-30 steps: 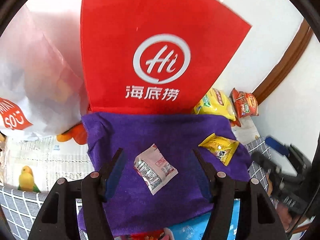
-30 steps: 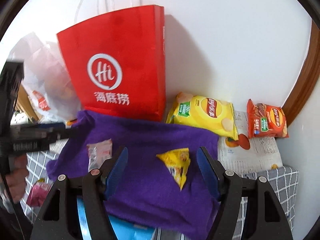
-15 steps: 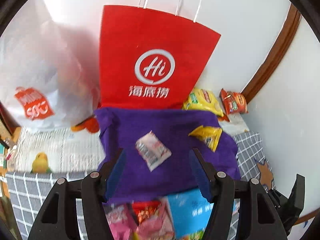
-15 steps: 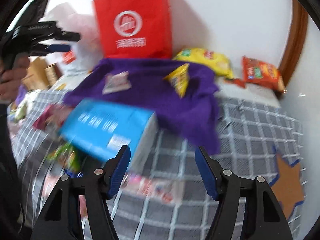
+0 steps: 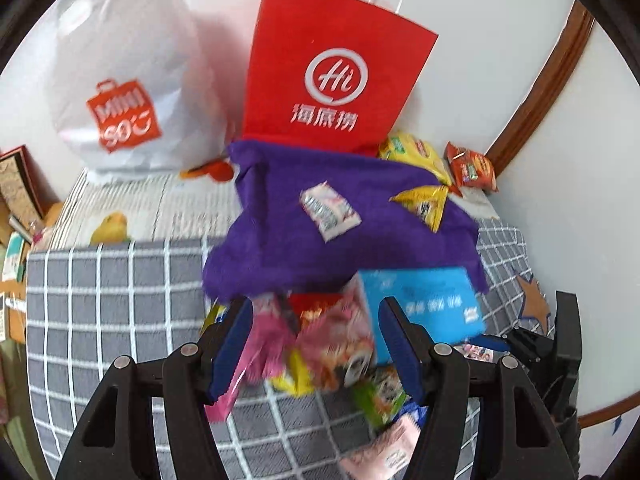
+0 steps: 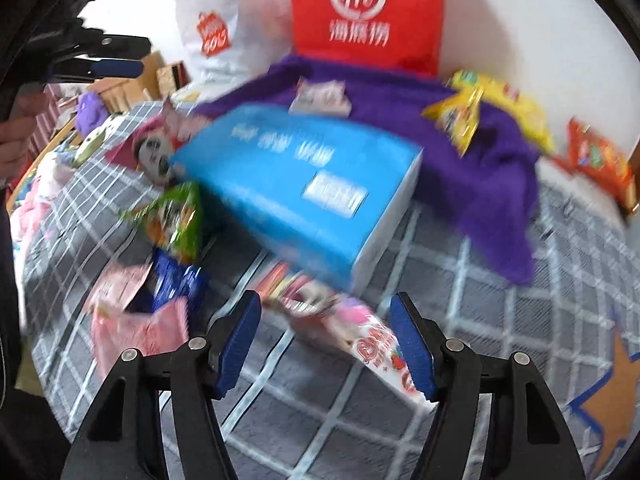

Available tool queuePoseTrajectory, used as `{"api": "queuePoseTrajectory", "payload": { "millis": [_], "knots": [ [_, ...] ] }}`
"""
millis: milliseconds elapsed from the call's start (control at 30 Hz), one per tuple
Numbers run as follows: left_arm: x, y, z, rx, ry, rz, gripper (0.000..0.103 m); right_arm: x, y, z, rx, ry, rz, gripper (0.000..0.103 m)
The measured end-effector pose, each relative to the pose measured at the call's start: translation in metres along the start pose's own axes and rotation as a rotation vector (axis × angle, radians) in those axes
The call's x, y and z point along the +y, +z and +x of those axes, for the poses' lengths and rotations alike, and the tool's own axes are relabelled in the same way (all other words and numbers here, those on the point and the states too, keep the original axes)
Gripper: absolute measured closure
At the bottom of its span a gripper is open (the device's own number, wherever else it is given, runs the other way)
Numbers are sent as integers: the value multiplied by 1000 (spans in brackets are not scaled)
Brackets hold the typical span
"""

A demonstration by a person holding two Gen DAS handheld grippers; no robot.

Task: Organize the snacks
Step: 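Return the right tool to the pile and grasp the pink cartoon stick snack, then grasp the large pink snack bag with the left tool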

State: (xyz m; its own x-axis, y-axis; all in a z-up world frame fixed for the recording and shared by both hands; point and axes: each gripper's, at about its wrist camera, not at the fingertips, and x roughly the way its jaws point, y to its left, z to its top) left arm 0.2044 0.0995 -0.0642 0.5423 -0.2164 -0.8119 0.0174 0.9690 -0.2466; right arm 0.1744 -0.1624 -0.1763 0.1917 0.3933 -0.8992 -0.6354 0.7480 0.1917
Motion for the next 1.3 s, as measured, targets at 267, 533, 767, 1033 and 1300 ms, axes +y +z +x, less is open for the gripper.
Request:
{"api": "queuePoseTrajectory", "payload": {
  "millis": [267,533,767,1033,1300],
  "knots": [
    [18,-28,-2,17,-3,-63,40,17,-20,1,11,-125,-12,54],
    [19,-55,-10,18,0,-62,40,11,-39,-24,-79,-178,127,85],
    [26,-74,-3,9,20,-78,40,-15,-71,-63,-160,-320,314,85],
    [39,-58,15,-19,68,-178,40,-36,-66,-35,-132,-390,408,83],
    [41,-31,55,13,151,-154,40,-32,-61,-26,-136,-403,385,77]
  ]
}}
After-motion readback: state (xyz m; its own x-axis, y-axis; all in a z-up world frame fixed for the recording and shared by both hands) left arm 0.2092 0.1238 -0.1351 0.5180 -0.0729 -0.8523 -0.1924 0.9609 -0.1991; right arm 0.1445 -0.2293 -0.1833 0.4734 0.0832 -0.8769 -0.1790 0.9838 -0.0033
